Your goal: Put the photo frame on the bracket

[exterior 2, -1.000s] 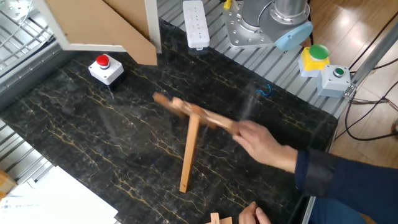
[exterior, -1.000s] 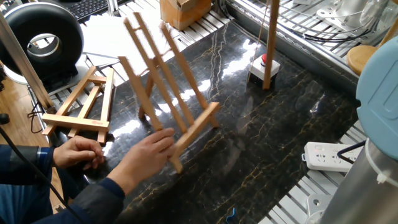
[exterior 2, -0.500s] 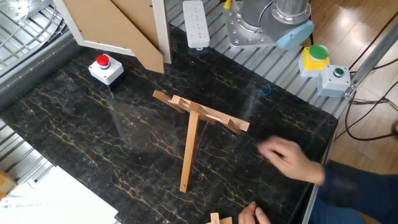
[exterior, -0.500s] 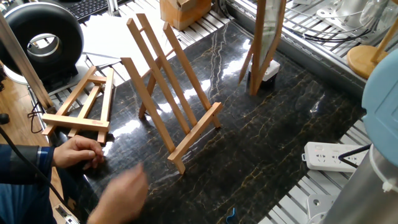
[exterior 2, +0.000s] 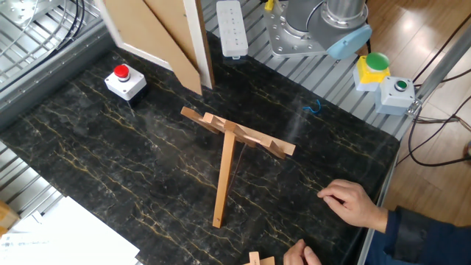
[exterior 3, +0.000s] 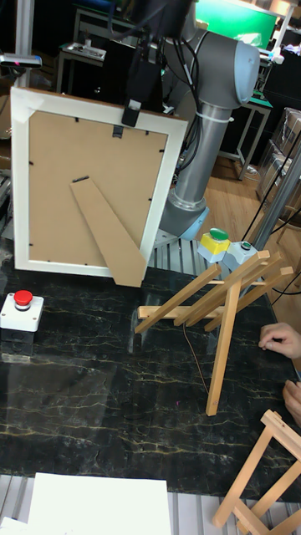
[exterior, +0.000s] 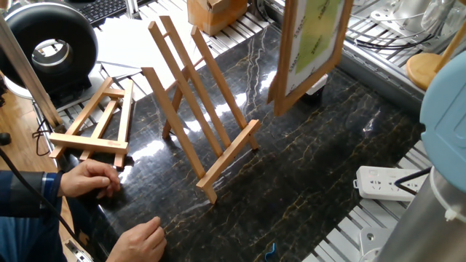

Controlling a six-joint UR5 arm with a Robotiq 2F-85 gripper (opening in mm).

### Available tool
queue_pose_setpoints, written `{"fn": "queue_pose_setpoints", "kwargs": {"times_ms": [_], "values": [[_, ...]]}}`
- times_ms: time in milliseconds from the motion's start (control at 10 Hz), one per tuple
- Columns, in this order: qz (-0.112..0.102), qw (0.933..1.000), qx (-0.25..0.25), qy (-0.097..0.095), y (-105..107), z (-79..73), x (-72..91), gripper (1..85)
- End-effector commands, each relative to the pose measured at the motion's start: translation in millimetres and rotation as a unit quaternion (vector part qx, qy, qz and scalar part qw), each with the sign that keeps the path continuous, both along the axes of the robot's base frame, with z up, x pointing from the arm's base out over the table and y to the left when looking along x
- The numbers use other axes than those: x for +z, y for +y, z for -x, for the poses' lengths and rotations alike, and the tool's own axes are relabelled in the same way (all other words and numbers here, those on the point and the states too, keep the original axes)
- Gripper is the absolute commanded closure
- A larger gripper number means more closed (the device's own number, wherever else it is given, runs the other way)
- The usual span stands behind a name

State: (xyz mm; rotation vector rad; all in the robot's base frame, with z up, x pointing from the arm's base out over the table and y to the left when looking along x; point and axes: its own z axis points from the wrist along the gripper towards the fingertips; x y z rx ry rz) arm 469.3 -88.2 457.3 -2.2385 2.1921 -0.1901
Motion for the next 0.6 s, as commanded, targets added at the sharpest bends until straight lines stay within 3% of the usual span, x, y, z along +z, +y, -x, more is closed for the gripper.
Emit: {"fn": "queue_pose_setpoints", "kwargs": {"times_ms": [0, 300, 500], "values": [[-0.014, 0.9983, -0.055, -0.015, 5.1, -4.5, 1.0, 84.7], [-0.001, 0.9992, -0.040, -0.009, -0.9, -1.7, 1.2, 84.7], [0.001, 0.9992, -0.039, 0.001, 7.3, 3.0, 3.4, 84.7]]}}
